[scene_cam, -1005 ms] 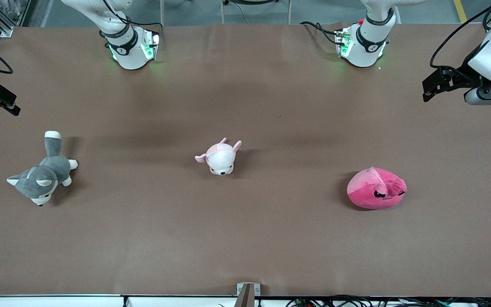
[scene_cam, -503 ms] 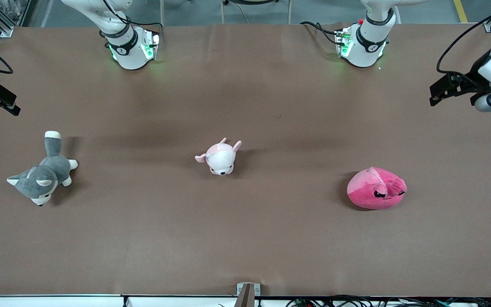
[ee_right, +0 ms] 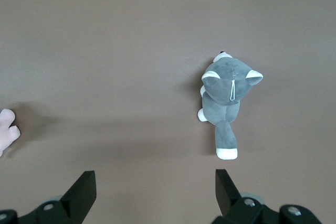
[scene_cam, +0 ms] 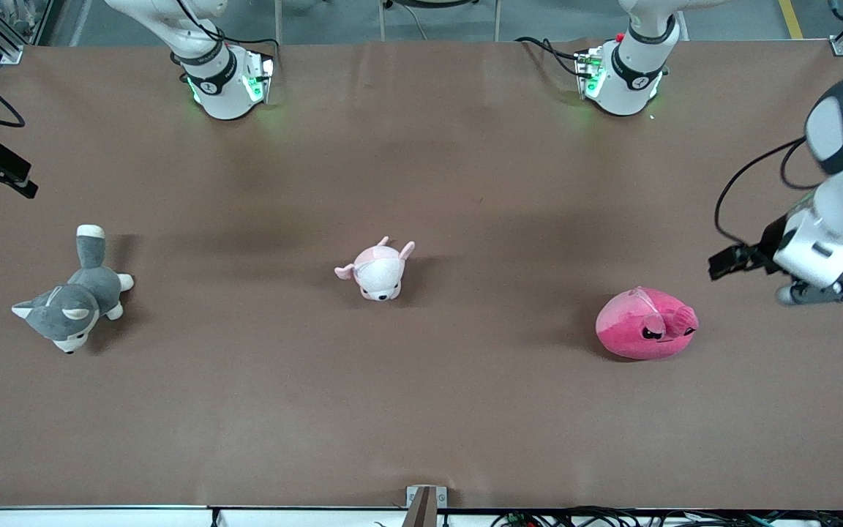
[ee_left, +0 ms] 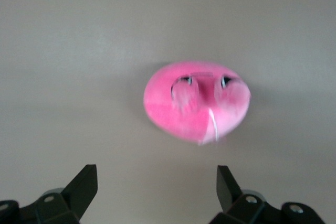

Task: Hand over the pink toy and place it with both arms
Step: 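Lower the left gripper onto the pink plush and close on it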

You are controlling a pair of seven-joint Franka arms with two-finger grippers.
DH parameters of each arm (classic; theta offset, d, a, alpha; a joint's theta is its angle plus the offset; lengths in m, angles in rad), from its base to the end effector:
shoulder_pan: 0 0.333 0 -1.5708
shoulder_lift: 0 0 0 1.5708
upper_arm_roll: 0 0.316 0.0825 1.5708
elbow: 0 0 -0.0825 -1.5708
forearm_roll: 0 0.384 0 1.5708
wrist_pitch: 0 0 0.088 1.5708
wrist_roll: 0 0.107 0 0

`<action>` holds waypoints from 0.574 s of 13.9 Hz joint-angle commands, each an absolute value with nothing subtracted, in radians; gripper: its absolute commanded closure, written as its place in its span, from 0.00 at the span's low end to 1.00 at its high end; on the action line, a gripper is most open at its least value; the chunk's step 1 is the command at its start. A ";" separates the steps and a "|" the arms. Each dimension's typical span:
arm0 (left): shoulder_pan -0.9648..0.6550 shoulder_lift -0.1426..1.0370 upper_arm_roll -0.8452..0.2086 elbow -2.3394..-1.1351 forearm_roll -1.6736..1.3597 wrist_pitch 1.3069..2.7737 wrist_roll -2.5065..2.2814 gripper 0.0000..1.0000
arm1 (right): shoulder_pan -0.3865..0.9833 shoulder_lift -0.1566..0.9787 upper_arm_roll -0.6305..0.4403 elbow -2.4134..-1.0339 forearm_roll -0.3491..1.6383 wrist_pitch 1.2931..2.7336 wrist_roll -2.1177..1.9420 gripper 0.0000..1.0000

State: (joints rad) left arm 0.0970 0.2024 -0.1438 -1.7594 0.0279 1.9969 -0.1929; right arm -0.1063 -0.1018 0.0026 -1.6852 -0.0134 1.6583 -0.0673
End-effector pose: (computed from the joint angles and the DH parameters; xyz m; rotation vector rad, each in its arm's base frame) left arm 0.6219 -0.0221 0.4532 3.1260 0.2168 0.0574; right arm 0.5277 -0.0562 0.6333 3.1190 -0.0557 0.1146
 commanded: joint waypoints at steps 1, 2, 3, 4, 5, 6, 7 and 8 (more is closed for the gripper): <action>0.094 0.280 -0.160 -1.747 0.028 2.062 -0.271 0.00 | -0.101 -0.107 0.002 -1.692 -0.009 1.649 -0.074 0.00; 0.087 0.300 -0.160 -1.741 0.028 2.068 -0.275 0.00 | -0.103 -0.103 0.002 -1.690 -0.009 1.643 -0.072 0.00; 0.086 0.320 -0.160 -1.741 0.026 2.086 -0.284 0.02 | -0.101 -0.098 0.002 -1.689 -0.011 1.643 -0.074 0.00; 0.084 0.334 -0.161 -1.741 0.026 2.098 -0.302 0.11 | -0.101 -0.098 0.002 -1.689 -0.011 1.643 -0.072 0.00; 0.083 0.342 -0.163 -1.740 0.026 2.100 -0.310 0.18 | -0.101 -0.097 0.002 -1.687 -0.011 1.649 -0.071 0.00; 0.083 0.351 -0.163 -1.738 0.018 2.102 -0.310 0.21 | -0.103 -0.097 0.002 -1.687 -0.008 1.651 -0.072 0.00; 0.083 0.362 -0.163 -1.726 0.006 2.105 -0.310 0.23 | -0.100 -0.095 0.002 -1.687 -0.008 1.651 -0.072 0.00; 0.083 0.379 -0.163 -1.714 0.005 2.105 -0.310 0.27 | -0.097 -0.095 0.002 -1.689 -0.008 1.646 -0.072 0.00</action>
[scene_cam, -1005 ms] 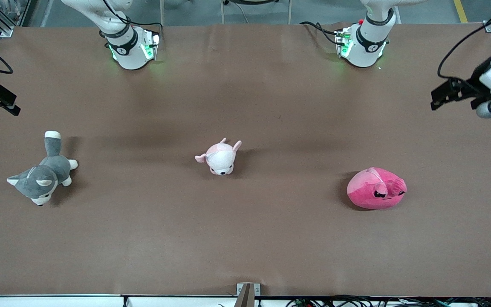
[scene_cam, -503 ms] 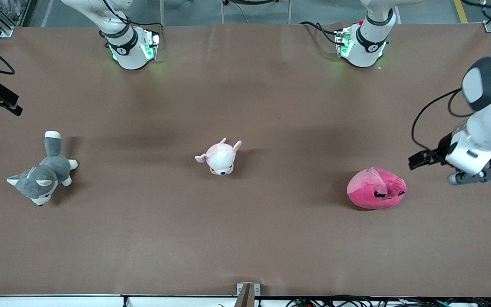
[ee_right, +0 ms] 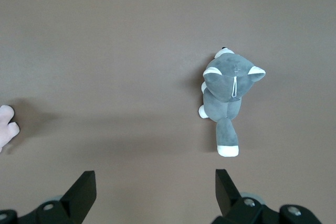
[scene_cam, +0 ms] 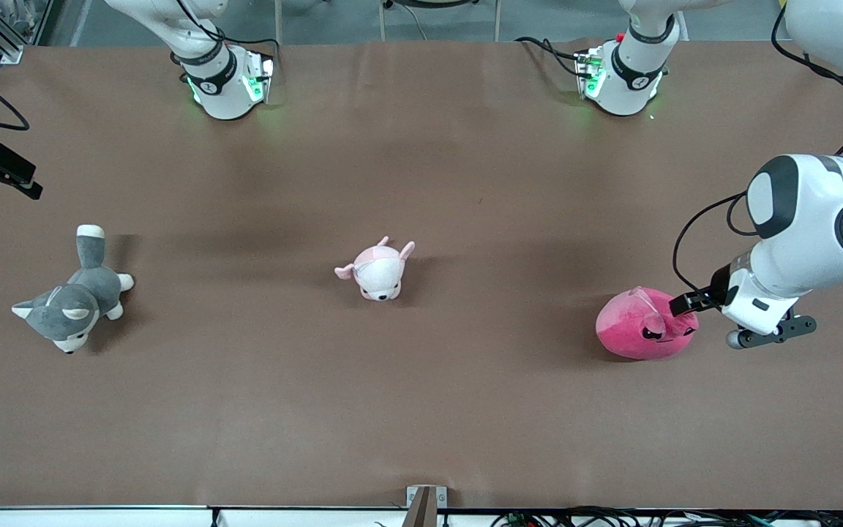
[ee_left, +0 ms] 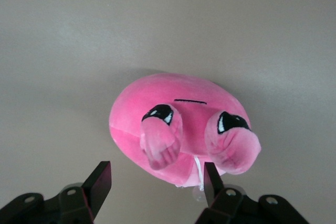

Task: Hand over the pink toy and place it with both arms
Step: 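Lower the left gripper onto the pink plush and close on it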

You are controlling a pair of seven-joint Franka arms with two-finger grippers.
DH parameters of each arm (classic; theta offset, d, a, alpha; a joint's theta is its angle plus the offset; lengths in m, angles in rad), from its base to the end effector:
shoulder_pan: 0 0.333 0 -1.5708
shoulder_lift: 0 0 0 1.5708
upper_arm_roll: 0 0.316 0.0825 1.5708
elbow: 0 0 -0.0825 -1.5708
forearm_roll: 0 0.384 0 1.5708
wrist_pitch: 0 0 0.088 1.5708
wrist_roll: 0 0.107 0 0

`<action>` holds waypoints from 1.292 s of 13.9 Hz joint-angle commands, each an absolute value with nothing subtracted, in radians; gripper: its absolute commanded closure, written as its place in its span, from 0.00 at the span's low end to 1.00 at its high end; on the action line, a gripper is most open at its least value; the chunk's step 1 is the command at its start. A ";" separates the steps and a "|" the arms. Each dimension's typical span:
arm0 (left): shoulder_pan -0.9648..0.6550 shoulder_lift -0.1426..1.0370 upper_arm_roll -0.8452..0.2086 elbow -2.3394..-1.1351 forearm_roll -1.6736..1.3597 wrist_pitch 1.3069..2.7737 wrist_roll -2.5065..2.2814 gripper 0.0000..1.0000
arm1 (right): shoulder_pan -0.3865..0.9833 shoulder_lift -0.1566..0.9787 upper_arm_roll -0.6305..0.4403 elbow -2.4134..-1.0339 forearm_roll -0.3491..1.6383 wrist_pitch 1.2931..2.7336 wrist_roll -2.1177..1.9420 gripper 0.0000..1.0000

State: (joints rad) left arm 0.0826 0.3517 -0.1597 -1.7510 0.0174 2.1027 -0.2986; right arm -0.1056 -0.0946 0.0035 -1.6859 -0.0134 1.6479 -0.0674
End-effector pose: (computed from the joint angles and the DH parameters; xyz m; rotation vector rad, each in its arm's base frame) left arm 0.6457 -0.0406 0.3732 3.0825 0.3443 -0.0046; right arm 0.5289 -0.0554 0.6281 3.1215 -0.0532 0.0862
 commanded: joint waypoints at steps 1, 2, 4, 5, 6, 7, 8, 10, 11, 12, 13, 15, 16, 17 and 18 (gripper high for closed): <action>0.083 0.386 -0.163 -1.712 0.005 2.105 -0.311 0.32 | -0.083 -0.095 0.002 -1.689 -0.008 1.646 -0.071 0.00; 0.081 0.391 -0.163 -1.707 0.003 2.111 -0.311 0.37 | -0.078 -0.095 0.002 -1.687 -0.008 1.647 -0.069 0.00; 0.074 0.410 -0.163 -1.701 -0.011 2.132 -0.311 0.49 | -0.077 -0.095 0.002 -1.687 -0.008 1.646 -0.069 0.00; 0.068 0.414 -0.161 -1.700 -0.011 2.146 -0.311 0.55 | -0.077 -0.095 0.002 -1.689 -0.008 1.643 -0.068 0.00; 0.069 0.425 -0.163 -1.700 -0.014 2.161 -0.313 0.61 | -0.077 -0.095 0.002 -1.690 -0.008 1.643 -0.066 0.00; 0.071 0.428 -0.163 -1.700 -0.029 2.174 -0.319 0.68 | -0.077 -0.095 0.002 -1.690 -0.006 1.641 -0.063 0.00; 0.068 0.431 -0.161 -1.700 -0.055 2.180 -0.328 0.73 | -0.075 -0.095 0.003 -1.690 -0.005 1.641 -0.061 0.00; 0.069 0.434 -0.163 -1.698 -0.061 2.190 -0.333 0.81 | -0.066 -0.095 0.003 -1.690 0.023 1.640 -0.060 0.00; 0.069 0.433 -0.163 -1.698 -0.061 2.195 -0.333 0.88 | -0.066 -0.095 0.003 -1.690 0.034 1.641 -0.060 0.00; 0.068 0.433 -0.163 -1.698 -0.061 2.195 -0.334 0.99 | -0.066 -0.094 0.002 -1.690 0.052 1.643 -0.061 0.00; 0.067 0.422 -0.164 -1.698 -0.061 2.192 -0.333 1.00 | -0.067 -0.091 0.002 -1.689 0.072 1.643 -0.058 0.02; 0.063 0.370 -0.208 -1.692 -0.074 2.157 -0.342 1.00 | -0.066 -0.089 0.002 -1.687 0.104 1.649 -0.058 0.11; 0.061 0.345 -0.237 -1.683 -0.084 2.113 -0.363 1.00 | -0.064 -0.087 0.003 -1.686 0.129 1.652 -0.058 0.12; 0.061 0.318 -0.280 -1.655 -0.086 2.061 -0.380 1.00 | -0.064 -0.086 0.002 -1.686 0.165 1.654 -0.058 0.12; 0.061 0.304 -0.319 -1.623 -0.086 2.002 -0.391 1.00 | -0.067 -0.083 0.002 -1.686 0.208 1.655 -0.058 0.12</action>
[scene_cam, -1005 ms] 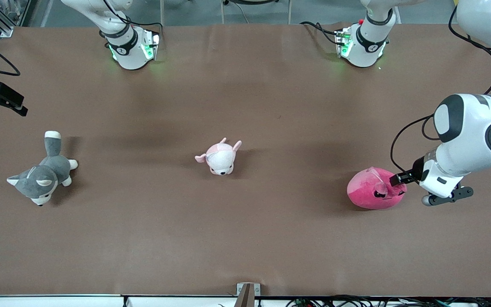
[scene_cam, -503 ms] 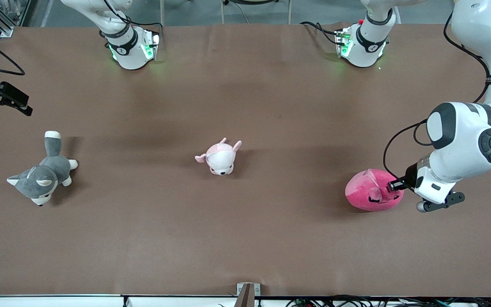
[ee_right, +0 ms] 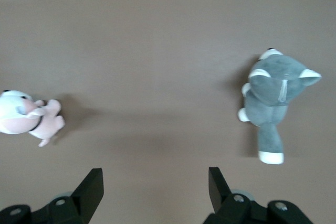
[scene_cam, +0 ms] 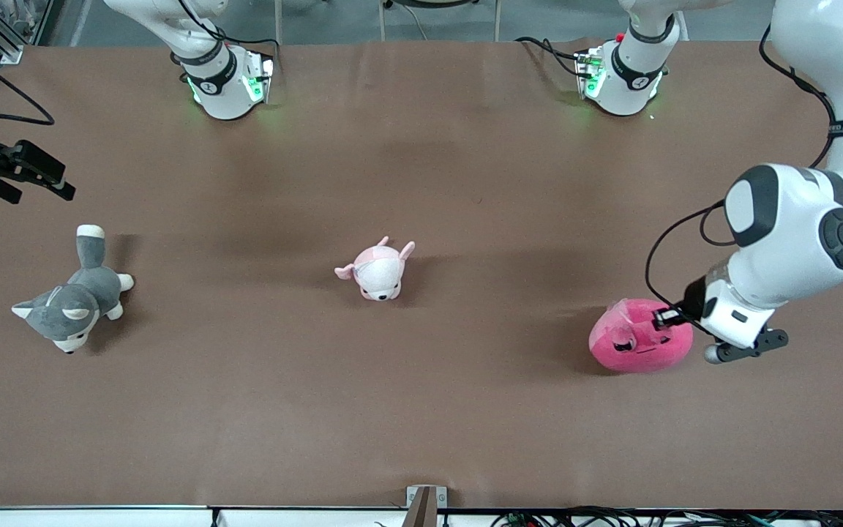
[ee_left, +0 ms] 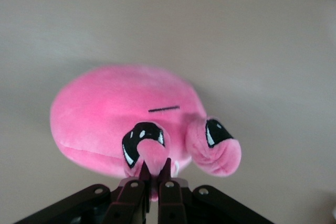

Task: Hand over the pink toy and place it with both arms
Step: 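Lift the pink plush with the left gripper while the right gripper approaches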

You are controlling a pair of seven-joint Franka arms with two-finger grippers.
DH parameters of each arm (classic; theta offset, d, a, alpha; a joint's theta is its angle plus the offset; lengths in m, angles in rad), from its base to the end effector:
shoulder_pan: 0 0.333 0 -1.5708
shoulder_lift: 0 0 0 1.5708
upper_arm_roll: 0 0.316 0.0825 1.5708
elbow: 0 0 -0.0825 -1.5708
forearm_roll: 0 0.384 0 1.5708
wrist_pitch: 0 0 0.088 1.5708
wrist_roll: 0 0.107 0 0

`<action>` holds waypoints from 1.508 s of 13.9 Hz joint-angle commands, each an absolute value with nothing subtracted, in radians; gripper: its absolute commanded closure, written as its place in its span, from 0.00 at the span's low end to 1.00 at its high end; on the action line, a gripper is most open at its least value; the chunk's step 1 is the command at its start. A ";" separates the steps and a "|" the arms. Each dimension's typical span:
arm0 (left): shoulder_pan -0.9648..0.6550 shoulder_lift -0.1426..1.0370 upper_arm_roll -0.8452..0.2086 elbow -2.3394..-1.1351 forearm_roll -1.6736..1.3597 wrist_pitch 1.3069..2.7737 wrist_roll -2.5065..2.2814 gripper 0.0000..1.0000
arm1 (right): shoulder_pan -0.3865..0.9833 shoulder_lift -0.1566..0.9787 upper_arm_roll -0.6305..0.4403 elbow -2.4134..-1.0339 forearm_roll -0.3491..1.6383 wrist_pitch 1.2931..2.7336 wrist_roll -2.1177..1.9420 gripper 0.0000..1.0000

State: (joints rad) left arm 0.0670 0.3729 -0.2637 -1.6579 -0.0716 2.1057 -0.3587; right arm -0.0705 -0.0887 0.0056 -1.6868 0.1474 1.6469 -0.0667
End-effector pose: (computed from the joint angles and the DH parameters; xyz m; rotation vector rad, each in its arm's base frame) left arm 0.6576 -0.1153 0.4085 2.9484 0.3218 0.0594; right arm 0.5333 -0.0198 0.6255 -2.9971 0.0088 -0.0875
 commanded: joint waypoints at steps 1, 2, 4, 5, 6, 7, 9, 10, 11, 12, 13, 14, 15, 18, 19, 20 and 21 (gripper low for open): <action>0.063 0.287 -0.360 -1.580 -0.086 1.938 -0.409 1.00 | -0.066 -0.071 0.002 -1.684 0.251 1.655 -0.058 0.12; 0.063 0.278 -0.398 -1.534 -0.087 1.880 -0.426 1.00 | -0.064 -0.063 0.002 -1.684 0.293 1.655 -0.058 0.13; 0.057 0.281 -0.510 -1.424 -0.089 1.790 -0.491 1.00 | -0.058 -0.052 0.003 -1.686 0.371 1.654 -0.057 0.13; 0.055 0.281 -0.570 -1.408 -0.087 1.787 -0.514 1.00 | -0.045 -0.042 0.002 -1.686 0.418 1.654 -0.055 0.14; 0.054 0.281 -0.621 -1.399 -0.087 1.789 -0.555 1.00 | -0.038 -0.031 0.002 -1.686 0.454 1.654 -0.045 0.16; 0.034 0.293 -0.661 -1.361 -0.087 1.795 -0.633 1.00 | -0.037 -0.025 0.003 -1.686 0.484 1.652 -0.023 0.22; -0.065 0.324 -0.673 -1.306 -0.083 1.801 -0.774 1.00 | 0.006 -0.025 0.003 -1.684 0.525 1.652 0.088 0.26; -0.113 0.333 -0.672 -1.289 -0.083 1.807 -0.825 1.00 | 0.026 -0.025 0.003 -1.684 0.526 1.654 0.162 0.29; -0.142 0.342 -0.673 -1.284 -0.084 1.839 -0.881 1.00 | 0.047 -0.023 0.003 -1.684 0.526 1.654 0.188 0.32; -0.173 0.351 -0.673 -1.284 -0.086 1.885 -0.935 1.00 | 0.066 -0.023 0.003 -1.686 0.528 1.651 0.198 0.33; -0.210 0.363 -0.673 -1.282 -0.086 1.926 -0.992 1.00 | 0.081 -0.021 0.003 -1.684 0.532 1.651 0.199 0.33; -0.245 0.385 -0.673 -1.281 -0.087 1.987 -1.074 1.00 | 0.087 -0.021 0.003 -1.684 0.570 1.652 0.199 0.33; -0.270 0.403 -0.675 -1.281 -0.087 2.041 -1.116 1.00 | 0.087 -0.014 0.003 -1.684 0.625 1.652 0.201 0.33; -0.322 0.452 -0.675 -1.258 -0.089 2.134 -1.155 1.00 | 0.113 -0.005 0.003 -1.686 0.667 1.651 0.201 0.33; -0.324 0.456 -0.675 -1.258 -0.089 2.157 -1.161 1.00 | 0.130 0.001 0.003 -1.686 0.667 1.649 0.201 0.33; -0.325 0.462 -0.676 -1.258 -0.089 2.164 -1.164 1.00 | 0.144 0.014 0.003 -1.686 0.669 1.646 0.202 0.33; -0.348 0.468 -0.672 -1.256 -0.089 2.180 -1.167 1.00 | 0.165 0.023 0.003 -1.687 0.670 1.646 0.202 0.33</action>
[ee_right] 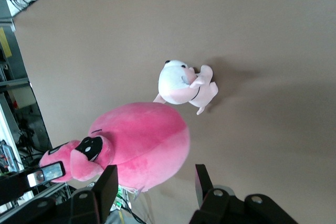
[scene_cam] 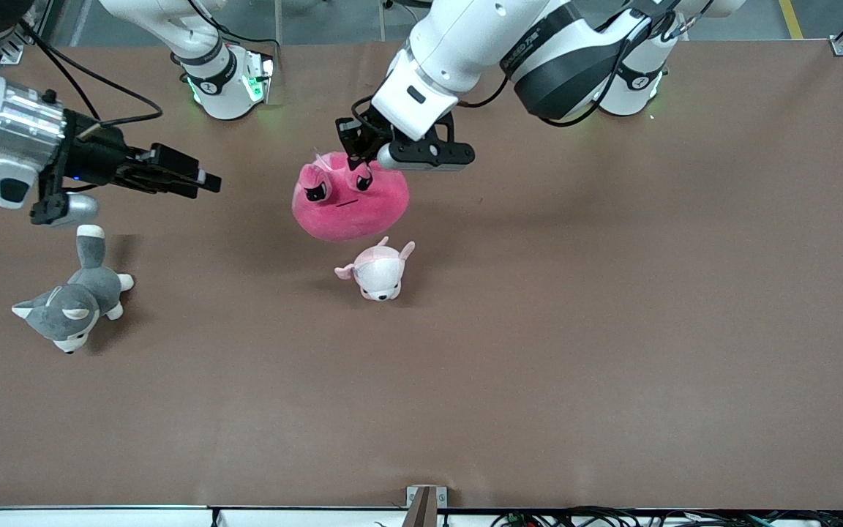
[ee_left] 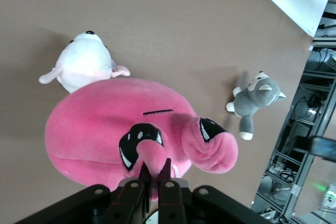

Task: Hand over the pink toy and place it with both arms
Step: 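Lift the pink plush with the left gripper while the right gripper approaches, then grasp the pink plush with the right gripper beside the left gripper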

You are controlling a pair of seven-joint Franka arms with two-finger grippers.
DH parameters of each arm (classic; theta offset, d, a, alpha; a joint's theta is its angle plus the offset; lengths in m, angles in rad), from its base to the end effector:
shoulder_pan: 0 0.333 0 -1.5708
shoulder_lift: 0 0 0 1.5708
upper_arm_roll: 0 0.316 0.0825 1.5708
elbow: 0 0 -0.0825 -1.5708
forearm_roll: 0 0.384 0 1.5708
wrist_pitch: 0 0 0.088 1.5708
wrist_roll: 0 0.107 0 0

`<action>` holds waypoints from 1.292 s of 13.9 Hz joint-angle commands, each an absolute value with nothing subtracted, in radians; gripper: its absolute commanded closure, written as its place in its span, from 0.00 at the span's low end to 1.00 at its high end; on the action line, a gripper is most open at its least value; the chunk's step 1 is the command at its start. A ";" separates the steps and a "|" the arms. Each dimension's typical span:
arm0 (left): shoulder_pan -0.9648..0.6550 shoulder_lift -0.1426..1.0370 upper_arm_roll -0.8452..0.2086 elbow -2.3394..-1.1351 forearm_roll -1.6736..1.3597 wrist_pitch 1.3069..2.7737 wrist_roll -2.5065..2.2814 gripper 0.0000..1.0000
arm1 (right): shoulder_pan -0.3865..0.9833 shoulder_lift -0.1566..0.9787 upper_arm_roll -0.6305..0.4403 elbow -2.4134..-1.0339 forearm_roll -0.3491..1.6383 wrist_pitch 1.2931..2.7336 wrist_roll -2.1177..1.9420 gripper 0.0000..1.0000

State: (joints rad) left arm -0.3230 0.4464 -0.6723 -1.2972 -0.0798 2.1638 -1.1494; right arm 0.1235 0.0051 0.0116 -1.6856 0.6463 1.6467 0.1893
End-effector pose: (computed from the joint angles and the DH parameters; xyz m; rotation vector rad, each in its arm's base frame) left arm 0.4691 -0.5329 0.5902 2.5062 0.3823 -0.0597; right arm 0.5476 0.1352 0.5938 -2.5026 0.1499 0.1893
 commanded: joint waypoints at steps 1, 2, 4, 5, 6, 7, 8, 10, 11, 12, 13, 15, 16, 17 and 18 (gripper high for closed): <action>-0.365 0.469 -0.670 -1.256 -0.087 2.192 -1.167 1.00 | 0.182 0.029 0.003 -1.686 0.672 1.646 0.202 0.33; -0.368 0.469 -0.670 -1.256 -0.087 2.210 -1.172 1.00 | 0.202 0.029 0.003 -1.686 0.675 1.646 0.202 0.33; -0.368 0.471 -0.672 -1.256 -0.089 2.224 -1.184 1.00 | 0.221 0.032 0.003 -1.687 0.680 1.647 0.204 0.33; -0.370 0.474 -0.672 -1.258 -0.089 2.226 -1.186 1.00 | 0.222 0.038 0.003 -1.686 0.680 1.649 0.203 0.33; -0.376 0.477 -0.672 -1.258 -0.087 2.235 -1.202 1.00 | 0.229 0.043 0.003 -1.687 0.680 1.651 0.202 0.33; -0.393 0.477 -0.666 -1.258 -0.084 2.252 -1.224 1.00 | 0.242 0.043 0.003 -1.686 0.680 1.652 0.202 0.33; -0.394 0.479 -0.663 -1.258 -0.084 2.255 -1.227 1.00 | 0.250 0.043 0.003 -1.686 0.681 1.652 0.204 0.33; -0.394 0.477 -0.663 -1.258 -0.084 2.256 -1.229 1.00 | 0.249 0.043 0.003 -1.686 0.699 1.652 0.218 0.33; -0.394 0.477 -0.663 -1.258 -0.084 2.256 -1.229 1.00 | 0.245 0.043 0.002 -1.686 0.734 1.652 0.239 0.33; -0.394 0.477 -0.663 -1.258 -0.084 2.256 -1.230 1.00 | 0.241 0.043 0.002 -1.686 0.756 1.652 0.245 0.33; -0.396 0.479 -0.663 -1.258 -0.084 2.258 -1.230 1.00 | 0.239 0.043 0.002 -1.686 0.758 1.652 0.245 0.33; -0.396 0.485 -0.663 -1.259 -0.084 2.258 -1.230 1.00 | 0.242 0.043 0.002 -1.686 0.759 1.652 0.248 0.33; -0.396 0.486 -0.663 -1.259 -0.084 2.258 -1.232 1.00 | 0.244 0.043 0.002 -1.686 0.764 1.652 0.259 0.33; -0.396 0.486 -0.663 -1.259 -0.084 2.258 -1.230 1.00 | 0.245 0.043 0.002 -1.686 0.764 1.654 0.265 0.32; -0.396 0.486 -0.663 -1.259 -0.084 2.258 -1.230 1.00 | 0.245 0.044 0.002 -1.689 0.762 1.652 0.262 0.32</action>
